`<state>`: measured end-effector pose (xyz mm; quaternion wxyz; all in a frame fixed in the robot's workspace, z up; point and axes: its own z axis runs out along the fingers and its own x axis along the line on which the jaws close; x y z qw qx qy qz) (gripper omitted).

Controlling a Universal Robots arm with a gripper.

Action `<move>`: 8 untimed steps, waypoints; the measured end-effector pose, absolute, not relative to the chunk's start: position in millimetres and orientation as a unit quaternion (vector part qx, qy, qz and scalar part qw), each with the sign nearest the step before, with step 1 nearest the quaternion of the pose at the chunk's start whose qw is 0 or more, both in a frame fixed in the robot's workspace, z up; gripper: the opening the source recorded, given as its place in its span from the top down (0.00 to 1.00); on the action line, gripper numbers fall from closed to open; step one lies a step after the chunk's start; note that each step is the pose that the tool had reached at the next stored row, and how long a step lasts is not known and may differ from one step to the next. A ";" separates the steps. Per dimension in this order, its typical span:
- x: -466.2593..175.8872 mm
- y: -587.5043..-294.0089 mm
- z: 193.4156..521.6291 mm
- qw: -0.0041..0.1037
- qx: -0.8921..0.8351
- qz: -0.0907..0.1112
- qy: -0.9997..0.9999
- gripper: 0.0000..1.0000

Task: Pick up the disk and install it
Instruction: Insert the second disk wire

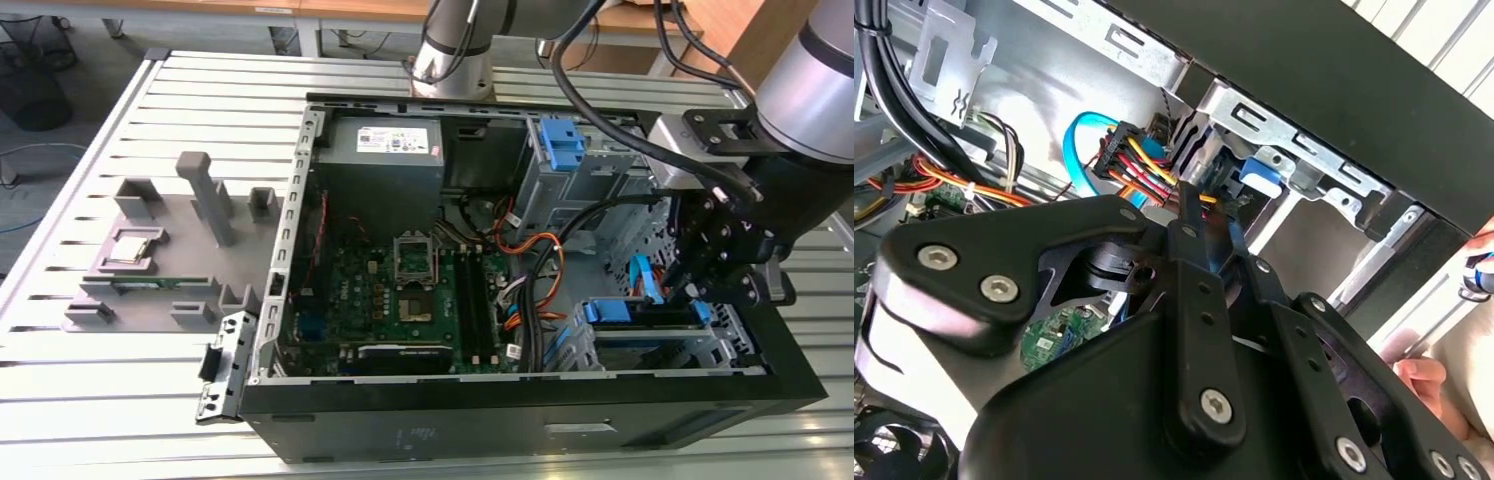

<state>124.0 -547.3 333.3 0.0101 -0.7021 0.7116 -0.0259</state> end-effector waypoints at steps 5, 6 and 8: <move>124.0 -547.3 332.3 0.011 -0.702 -0.025 0.712 0.76; 124.0 -547.3 332.2 0.011 -0.702 -0.025 0.712 0.76; 124.0 -547.3 332.2 0.011 -0.702 -0.024 0.712 0.76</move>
